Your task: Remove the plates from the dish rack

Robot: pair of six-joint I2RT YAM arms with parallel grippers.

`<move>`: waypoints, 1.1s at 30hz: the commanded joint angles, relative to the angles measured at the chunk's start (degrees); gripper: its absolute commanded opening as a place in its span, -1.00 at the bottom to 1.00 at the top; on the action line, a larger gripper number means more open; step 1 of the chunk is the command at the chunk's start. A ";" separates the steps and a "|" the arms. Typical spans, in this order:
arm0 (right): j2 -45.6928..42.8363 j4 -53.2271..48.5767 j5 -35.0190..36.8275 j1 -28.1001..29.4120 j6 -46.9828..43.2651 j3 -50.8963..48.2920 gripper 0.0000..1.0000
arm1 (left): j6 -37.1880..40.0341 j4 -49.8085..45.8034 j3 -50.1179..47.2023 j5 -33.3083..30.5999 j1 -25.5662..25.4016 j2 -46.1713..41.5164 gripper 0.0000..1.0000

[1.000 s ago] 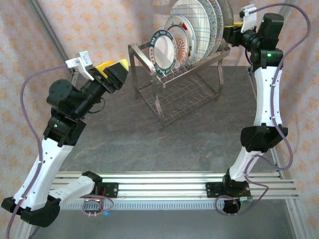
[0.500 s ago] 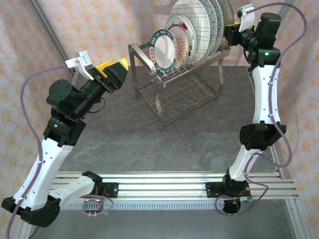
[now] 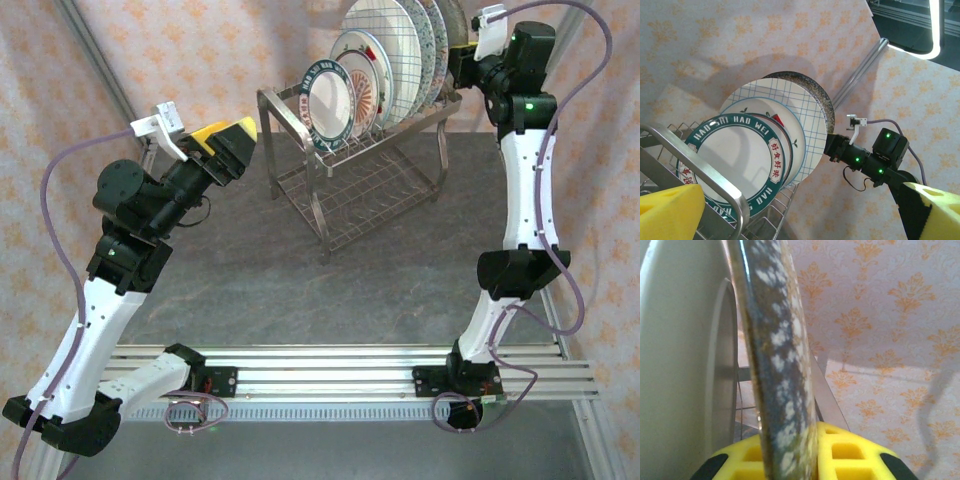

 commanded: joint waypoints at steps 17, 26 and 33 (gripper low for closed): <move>-1.35 4.87 6.09 2.78 5.14 10.38 -1.00 | -1.10 3.50 -0.08 -0.10 -1.32 -1.21 0.98; -2.49 7.63 10.72 2.80 5.11 13.03 -1.00 | -1.32 3.90 -0.07 -0.26 -1.72 -1.29 0.98; -2.23 8.99 12.10 2.82 4.96 15.35 -1.00 | -1.45 4.04 -0.16 -0.30 -2.21 -1.38 0.98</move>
